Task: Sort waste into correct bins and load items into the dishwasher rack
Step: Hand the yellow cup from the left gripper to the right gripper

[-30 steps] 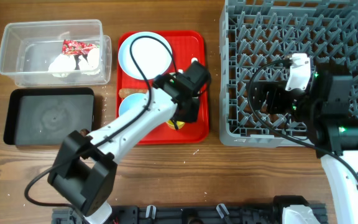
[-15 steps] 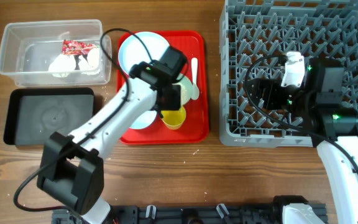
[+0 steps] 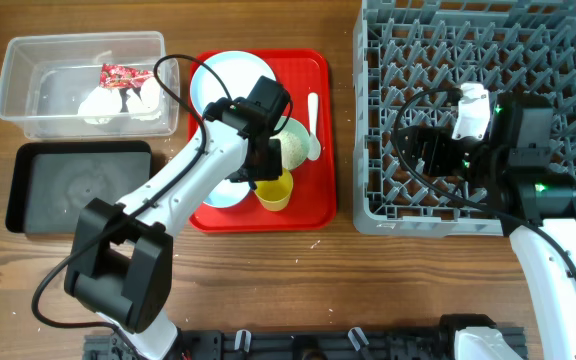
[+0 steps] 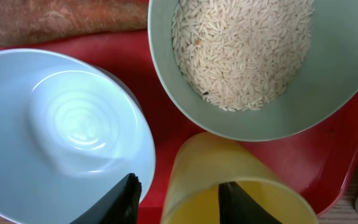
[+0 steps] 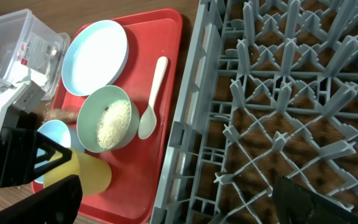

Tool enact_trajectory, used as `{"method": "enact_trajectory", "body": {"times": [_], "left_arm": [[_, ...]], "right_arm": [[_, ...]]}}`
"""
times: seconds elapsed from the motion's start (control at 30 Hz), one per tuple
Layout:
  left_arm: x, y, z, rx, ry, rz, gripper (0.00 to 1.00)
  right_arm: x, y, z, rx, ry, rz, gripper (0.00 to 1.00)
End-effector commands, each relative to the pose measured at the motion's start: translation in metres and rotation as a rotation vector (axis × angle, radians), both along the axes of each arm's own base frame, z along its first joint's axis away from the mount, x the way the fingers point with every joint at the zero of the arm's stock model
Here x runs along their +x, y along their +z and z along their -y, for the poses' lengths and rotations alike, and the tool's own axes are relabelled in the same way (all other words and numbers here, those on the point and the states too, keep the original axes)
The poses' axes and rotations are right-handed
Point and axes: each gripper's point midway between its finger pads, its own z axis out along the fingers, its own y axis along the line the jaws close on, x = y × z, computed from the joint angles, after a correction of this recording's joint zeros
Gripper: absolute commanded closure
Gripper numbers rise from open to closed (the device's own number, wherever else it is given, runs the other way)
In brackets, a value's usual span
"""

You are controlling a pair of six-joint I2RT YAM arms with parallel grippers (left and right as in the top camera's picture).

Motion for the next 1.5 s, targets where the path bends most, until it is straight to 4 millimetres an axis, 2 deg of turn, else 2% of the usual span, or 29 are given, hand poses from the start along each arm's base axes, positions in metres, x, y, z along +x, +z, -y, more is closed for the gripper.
{"method": "enact_trajectory", "body": {"times": [0.0, 0.13, 0.3, 0.4, 0.5, 0.57, 0.63, 0.73, 0.77, 0.87, 1.07, 1.17, 1.27, 1.37, 1.47], "left_arm": [[-0.008, -0.009, 0.005, -0.028, 0.001, -0.042, 0.64], [-0.011, -0.011, 0.011, -0.038, -0.012, -0.049, 0.76], [-0.018, -0.017, 0.009, -0.030, -0.013, -0.071, 0.83], [-0.023, -0.021, 0.009, -0.038, -0.014, -0.091, 0.96], [-0.024, -0.016, 0.024, -0.130, -0.022, -0.109, 0.96], [-0.024, -0.002, 0.040, -0.252, -0.065, -0.128, 0.96], [-0.023, 0.027, 0.059, -0.435, -0.129, -0.135, 0.96], [-0.018, 0.065, 0.069, -0.629, -0.165, -0.120, 0.96], [-0.018, 0.085, 0.073, -0.730, -0.199, -0.109, 0.96], [-0.018, 0.134, 0.076, -0.985, -0.270, -0.075, 0.96], [-0.010, 0.202, 0.072, -1.359, -0.397, -0.006, 0.96], [-0.011, 0.216, 0.071, -1.433, -0.457, 0.019, 0.96], [-0.011, 0.219, 0.071, -1.442, -0.469, 0.026, 0.96], [-0.011, 0.219, 0.071, -1.442, -0.469, 0.026, 0.96], [-0.011, 0.219, 0.071, -1.441, -0.470, 0.027, 0.96]], "right_arm": [[0.003, 0.006, -0.002, 0.023, 0.002, 0.005, 0.00], [0.003, 0.006, -0.002, 0.024, 0.002, 0.004, 0.00], [0.003, 0.006, -0.002, 0.023, 0.002, 0.004, 0.00], [0.003, 0.006, -0.002, 0.024, 0.002, 0.004, 0.00], [0.002, 0.008, -0.007, 0.043, 0.021, 0.007, 0.00], [0.000, 0.013, -0.018, 0.094, 0.070, 0.018, 0.00], [-0.003, 0.024, -0.032, 0.164, 0.138, 0.042, 0.00], [-0.005, 0.039, -0.047, 0.242, 0.223, 0.086, 0.00], [-0.006, 0.045, -0.052, 0.268, 0.255, 0.104, 0.00], [-0.008, 0.054, -0.062, 0.315, 0.314, 0.131, 0.00], [-0.012, 0.076, -0.098, 0.456, 0.544, 0.209, 0.00], [-0.013, 0.088, -0.108, 0.534, 0.653, 0.253, 0.01], [-0.011, 0.097, -0.114, 0.620, 0.745, 0.270, 0.02], [-0.009, 0.097, -0.118, 0.662, 0.798, 0.267, 0.04], [-0.012, 0.092, -0.131, 0.674, 0.839, 0.249, 0.07]]}}
